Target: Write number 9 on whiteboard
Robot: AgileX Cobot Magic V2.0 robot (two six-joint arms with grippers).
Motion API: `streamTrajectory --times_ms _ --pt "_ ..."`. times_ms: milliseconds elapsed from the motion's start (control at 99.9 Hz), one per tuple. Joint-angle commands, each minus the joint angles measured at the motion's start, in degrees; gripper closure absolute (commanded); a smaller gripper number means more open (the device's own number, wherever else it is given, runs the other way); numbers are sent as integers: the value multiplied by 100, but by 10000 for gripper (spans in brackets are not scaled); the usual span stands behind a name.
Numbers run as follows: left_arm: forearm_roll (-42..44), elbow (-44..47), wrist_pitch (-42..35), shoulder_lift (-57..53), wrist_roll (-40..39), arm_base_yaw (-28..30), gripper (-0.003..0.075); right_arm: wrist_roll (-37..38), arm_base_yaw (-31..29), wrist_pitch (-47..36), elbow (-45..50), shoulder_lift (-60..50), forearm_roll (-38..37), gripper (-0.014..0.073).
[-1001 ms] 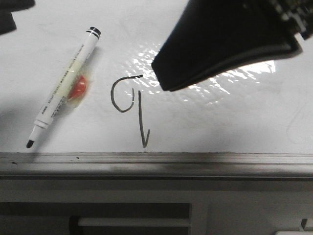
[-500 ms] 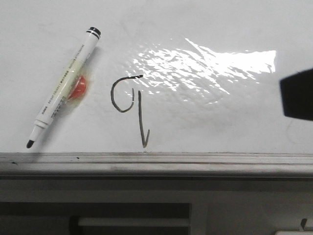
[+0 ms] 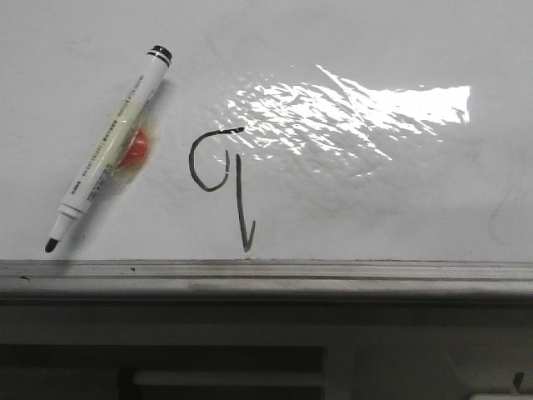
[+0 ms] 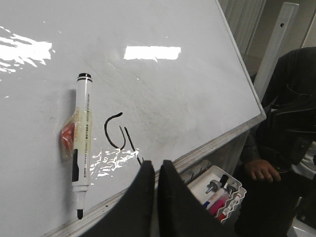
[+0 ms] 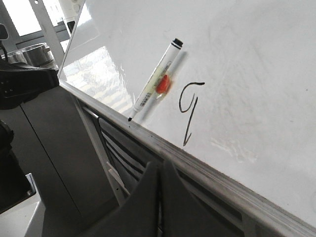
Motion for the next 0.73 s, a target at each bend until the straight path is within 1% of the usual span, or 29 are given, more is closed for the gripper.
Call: streamTrajectory --times_ms 0,530,620,720 --pt "-63 -133 -323 40 4 -2 741 -54 16 -497 -155 21 -87 654" --pt "-63 -121 -323 23 4 -2 741 -54 16 -497 -155 21 -87 654" --pt "-63 -54 -313 -157 4 108 741 -54 16 -497 -155 21 -87 654" --pt "-63 57 -313 -367 4 482 741 -54 16 -497 -155 21 -87 654"
